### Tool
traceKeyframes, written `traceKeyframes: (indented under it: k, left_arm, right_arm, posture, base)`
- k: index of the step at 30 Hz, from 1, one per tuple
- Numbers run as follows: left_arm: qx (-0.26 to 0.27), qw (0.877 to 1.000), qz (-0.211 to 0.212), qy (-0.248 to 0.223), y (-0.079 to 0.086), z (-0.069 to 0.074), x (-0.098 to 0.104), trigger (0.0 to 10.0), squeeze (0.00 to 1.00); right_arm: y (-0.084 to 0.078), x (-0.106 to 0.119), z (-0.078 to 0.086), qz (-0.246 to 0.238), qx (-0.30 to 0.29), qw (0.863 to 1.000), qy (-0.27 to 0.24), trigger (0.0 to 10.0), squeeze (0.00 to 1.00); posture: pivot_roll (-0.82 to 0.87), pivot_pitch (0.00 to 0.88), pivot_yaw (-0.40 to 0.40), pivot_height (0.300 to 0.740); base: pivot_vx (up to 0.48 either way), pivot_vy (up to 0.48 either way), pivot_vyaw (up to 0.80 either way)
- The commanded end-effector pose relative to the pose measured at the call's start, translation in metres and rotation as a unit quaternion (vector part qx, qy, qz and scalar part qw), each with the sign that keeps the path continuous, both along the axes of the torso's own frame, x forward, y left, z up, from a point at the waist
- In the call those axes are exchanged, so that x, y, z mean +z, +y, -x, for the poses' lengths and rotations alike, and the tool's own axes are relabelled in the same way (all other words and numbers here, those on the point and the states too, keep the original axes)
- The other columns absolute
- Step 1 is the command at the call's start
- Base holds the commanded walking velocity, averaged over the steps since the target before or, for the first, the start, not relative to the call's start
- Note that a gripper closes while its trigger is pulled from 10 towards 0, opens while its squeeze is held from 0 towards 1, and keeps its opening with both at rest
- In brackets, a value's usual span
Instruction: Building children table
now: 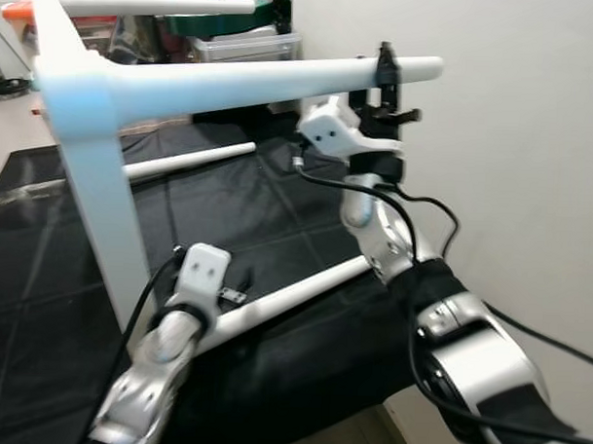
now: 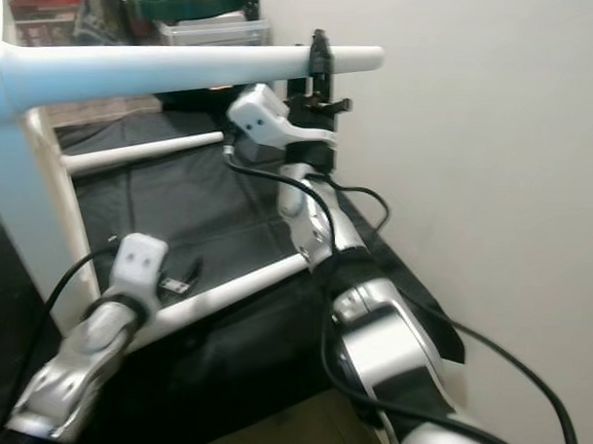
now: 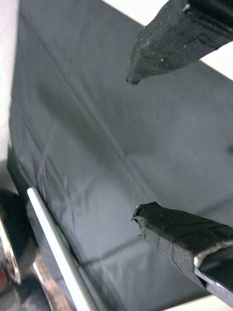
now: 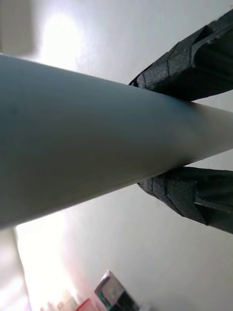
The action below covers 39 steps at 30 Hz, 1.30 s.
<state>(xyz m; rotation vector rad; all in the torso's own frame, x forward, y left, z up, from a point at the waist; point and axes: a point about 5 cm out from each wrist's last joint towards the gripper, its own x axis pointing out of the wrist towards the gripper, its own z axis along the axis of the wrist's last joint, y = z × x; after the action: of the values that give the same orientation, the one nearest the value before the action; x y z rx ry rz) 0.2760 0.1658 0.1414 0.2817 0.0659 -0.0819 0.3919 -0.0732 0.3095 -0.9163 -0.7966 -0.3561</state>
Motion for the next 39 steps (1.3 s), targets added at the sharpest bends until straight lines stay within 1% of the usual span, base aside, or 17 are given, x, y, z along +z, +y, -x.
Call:
traceKeyframes:
  k: [1,3,6,10,11,13,14,15,16,17,18,19,21,22,28,38,39]
  left_arm:
    - [0.1,0.993,-0.058,0.021,0.056,0.015,-0.001,10.0,0.0]
    - [0.107,0.982,-0.153,0.029,0.125,0.051,0.043,10.0,0.0]
    - [0.107,0.982,-0.153,0.029,0.125,0.051,0.043,10.0,0.0]
    - [0.116,0.974,-0.195,0.016,0.148,0.054,0.07,10.0,0.0]
    - [0.127,0.969,-0.214,0.0,0.162,0.051,0.092,10.0,0.0]
    - [0.139,0.964,-0.225,-0.011,0.171,0.05,0.108,10.0,0.0]
    - [0.158,0.951,-0.264,-0.024,0.183,0.047,0.131,10.0,0.0]
    - [0.158,0.951,-0.264,-0.024,0.183,0.047,0.131,10.0,0.0]
    - [0.165,0.944,-0.286,-0.033,0.19,0.044,0.148,10.0,0.0]
    - [0.165,0.944,-0.286,-0.033,0.19,0.044,0.148,10.0,0.0]
    - [0.136,0.94,-0.31,-0.043,0.19,0.042,0.168,10.0,0.0]
    - [0.136,0.94,-0.31,-0.043,0.19,0.042,0.168,10.0,0.0]
    - [0.099,0.93,-0.349,-0.053,0.191,0.038,0.2,10.0,0.0]
    - [0.091,0.923,-0.368,-0.062,0.192,0.036,0.215,10.0,0.0]
    - [0.092,0.908,-0.398,-0.097,0.192,0.025,0.252,10.0,0.0]
    - [0.062,0.905,-0.39,-0.16,0.169,-0.01,0.276,10.0,0.0]
    - [0.041,0.906,-0.385,-0.17,0.158,-0.024,0.272,10.0,0.0]
  right_arm:
    - [-0.047,-0.019,-0.015,-0.071,-0.069,0.992,0.081,0.0,0.0]
    - [-0.063,-0.009,-0.023,-0.104,-0.08,0.984,0.119,0.0,0.0]
    - [-0.063,-0.009,-0.023,-0.104,-0.08,0.984,0.119,0.0,0.0]
    - [-0.069,-0.01,-0.026,-0.142,-0.078,0.976,0.143,0.0,0.0]
    - [-0.074,-0.017,-0.027,-0.182,-0.075,0.965,0.175,0.0,0.0]
    - [-0.076,-0.023,-0.029,-0.208,-0.072,0.955,0.197,0.0,0.0]
    - [-0.078,-0.037,-0.03,-0.237,-0.068,0.941,0.232,0.0,0.0]
    - [-0.078,-0.037,-0.03,-0.237,-0.068,0.941,0.232,0.0,0.0]
    - [-0.079,-0.053,-0.03,-0.273,-0.066,0.921,0.269,0.0,0.0]
    - [-0.079,-0.053,-0.03,-0.273,-0.066,0.921,0.269,0.0,0.0]
    - [-0.082,-0.078,-0.028,-0.332,-0.066,0.883,0.326,0.0,0.0]
    - [-0.082,-0.078,-0.028,-0.332,-0.066,0.883,0.326,0.0,0.0]
    - [-0.085,-0.113,-0.023,-0.403,-0.069,0.822,0.397,0.0,0.0]
    - [-0.086,-0.12,-0.021,-0.418,-0.072,0.809,0.408,0.0,0.0]
    - [-0.081,-0.126,-0.02,-0.413,-0.062,0.808,0.416,0.0,0.0]
    - [-0.058,-0.151,-0.012,-0.436,-0.044,0.766,0.47,0.0,0.0]
    - [-0.051,-0.159,-0.009,-0.44,-0.039,0.752,0.489,0.0,0.0]
  posture:
    - [0.04,0.058,0.005,0.74]
    - [0.07,0.057,-0.006,0.74]
    - [0.07,0.057,-0.006,0.74]
    - [0.07,0.057,-0.006,0.74]
    - [0.09,0.05,-0.01,0.74]
    - [0.09,0.05,-0.01,0.74]
    - [0.1,0.047,-0.011,0.74]
    - [0.1,0.047,-0.011,0.74]
    - [0.1,0.045,-0.008,0.74]
    - [0.1,0.045,-0.008,0.74]
    - [0.1,0.045,-0.008,0.74]
    - [0.1,0.045,-0.008,0.74]
    - [0.1,0.043,-0.003,0.74]
    - [0.12,0.042,-0.001,0.74]
    - [0.12,0.037,0.006,0.74]
    - [0.12,0.035,0.013,0.74]
    - [0.11,0.038,0.014,0.74]
  base:
    - [0.0,0.0,0.0]
    - [0.0,0.0,0.0]
    - [0.0,0.0,0.0]
    - [0.0,0.0,0.0]
    - [0.0,0.0,0.0]
    - [0.0,0.0,0.0]
    - [0.0,0.0,0.0]
    - [0.0,0.0,0.0]
    - [0.0,0.0,0.0]
    - [0.0,0.0,0.0]
    - [0.0,0.0,0.0]
    - [0.0,0.0,0.0]
    - [0.0,0.0,0.0]
    - [0.0,0.0,0.0]
    - [0.0,0.0,0.0]
    - [0.0,0.0,0.0]
    - [0.0,0.0,0.0]
